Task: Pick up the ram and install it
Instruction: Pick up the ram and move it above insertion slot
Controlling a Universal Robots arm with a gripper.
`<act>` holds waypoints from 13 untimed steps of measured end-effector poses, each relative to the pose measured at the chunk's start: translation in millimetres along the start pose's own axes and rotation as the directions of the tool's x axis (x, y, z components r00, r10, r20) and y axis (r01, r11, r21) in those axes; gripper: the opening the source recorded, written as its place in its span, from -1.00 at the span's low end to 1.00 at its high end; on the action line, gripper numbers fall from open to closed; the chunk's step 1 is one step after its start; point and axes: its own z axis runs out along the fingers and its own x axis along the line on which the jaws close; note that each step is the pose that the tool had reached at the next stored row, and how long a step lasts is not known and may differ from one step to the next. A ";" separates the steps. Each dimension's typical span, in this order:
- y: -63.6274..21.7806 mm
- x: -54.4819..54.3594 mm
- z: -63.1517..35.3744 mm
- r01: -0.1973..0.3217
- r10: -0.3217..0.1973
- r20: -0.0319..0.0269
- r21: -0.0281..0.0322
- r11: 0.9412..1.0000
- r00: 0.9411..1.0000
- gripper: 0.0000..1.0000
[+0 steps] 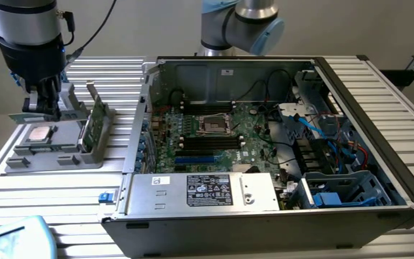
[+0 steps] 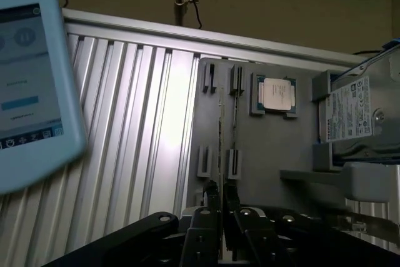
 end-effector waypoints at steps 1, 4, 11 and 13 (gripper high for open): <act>-2.4 0.1 -3.2 0.000 0.000 0.000 -0.002 1.000 1.000 -0.70; -9.7 0.4 -12.1 0.000 0.000 0.001 -0.007 1.000 1.000 -0.70; -26.9 1.1 -32.8 -0.001 0.001 0.003 -0.019 1.000 1.000 -0.70; -31.6 1.4 -38.0 -0.001 0.002 0.004 -0.024 1.000 1.000 -0.70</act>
